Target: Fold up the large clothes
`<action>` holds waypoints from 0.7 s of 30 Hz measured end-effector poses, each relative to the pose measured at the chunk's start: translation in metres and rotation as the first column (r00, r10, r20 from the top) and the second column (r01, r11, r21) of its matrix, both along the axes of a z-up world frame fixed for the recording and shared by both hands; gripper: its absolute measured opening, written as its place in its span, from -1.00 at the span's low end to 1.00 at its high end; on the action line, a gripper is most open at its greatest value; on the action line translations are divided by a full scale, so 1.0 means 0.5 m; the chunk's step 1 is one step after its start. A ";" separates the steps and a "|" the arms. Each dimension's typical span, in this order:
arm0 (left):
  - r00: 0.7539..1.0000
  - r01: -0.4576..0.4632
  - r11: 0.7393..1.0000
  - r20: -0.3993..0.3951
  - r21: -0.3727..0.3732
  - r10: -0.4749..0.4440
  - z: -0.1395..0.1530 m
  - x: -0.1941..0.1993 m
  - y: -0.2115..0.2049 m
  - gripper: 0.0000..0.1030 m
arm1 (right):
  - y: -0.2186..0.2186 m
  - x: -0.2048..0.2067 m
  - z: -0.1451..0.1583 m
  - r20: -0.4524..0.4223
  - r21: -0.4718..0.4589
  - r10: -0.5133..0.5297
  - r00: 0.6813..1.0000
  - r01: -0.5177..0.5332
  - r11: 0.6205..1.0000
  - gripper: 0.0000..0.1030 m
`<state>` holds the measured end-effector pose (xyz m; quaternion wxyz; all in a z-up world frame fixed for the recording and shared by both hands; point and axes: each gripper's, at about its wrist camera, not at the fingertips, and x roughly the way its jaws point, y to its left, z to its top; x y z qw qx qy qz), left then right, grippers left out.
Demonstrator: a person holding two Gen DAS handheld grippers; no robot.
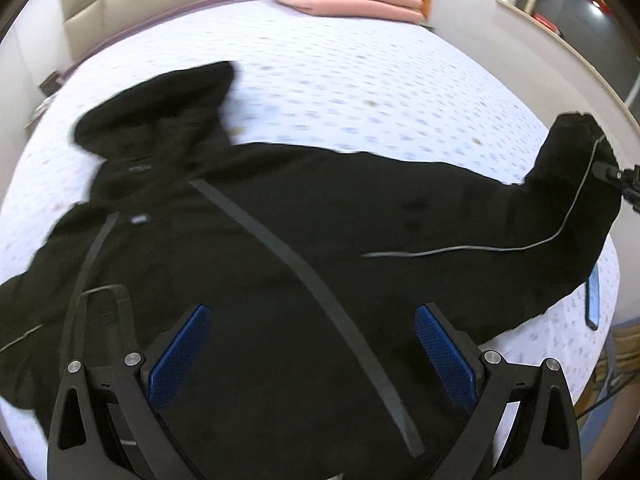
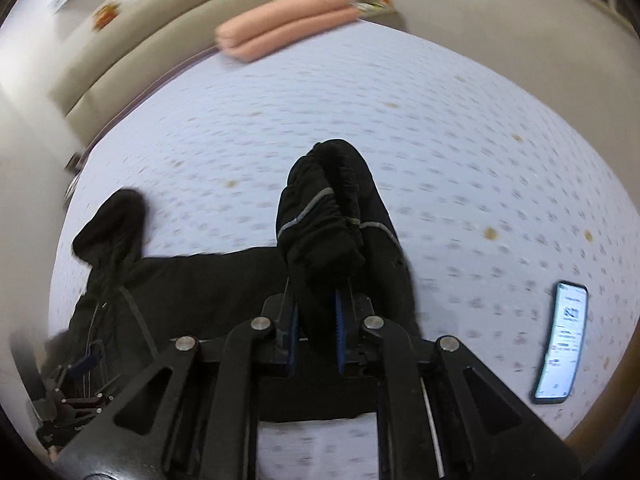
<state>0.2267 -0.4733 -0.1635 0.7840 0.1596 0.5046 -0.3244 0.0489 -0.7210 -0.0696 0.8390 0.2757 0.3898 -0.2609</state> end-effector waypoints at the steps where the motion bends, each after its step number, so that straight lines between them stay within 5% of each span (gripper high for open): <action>1: 1.000 -0.011 1.000 0.008 0.001 0.011 0.005 0.008 0.025 0.98 | 0.025 0.001 0.010 0.002 -0.011 0.019 1.000 -0.019 1.000 -0.78; 9: 0.987 -0.157 0.987 0.026 0.015 0.157 0.026 0.104 0.266 0.98 | 0.312 0.158 0.049 0.031 0.038 0.341 0.940 -0.342 0.939 -0.78; 21: 0.927 -0.374 0.925 -0.007 0.067 0.375 -0.034 0.213 0.546 0.98 | 0.665 0.352 -0.043 0.071 0.180 0.565 0.822 -0.568 0.803 -0.78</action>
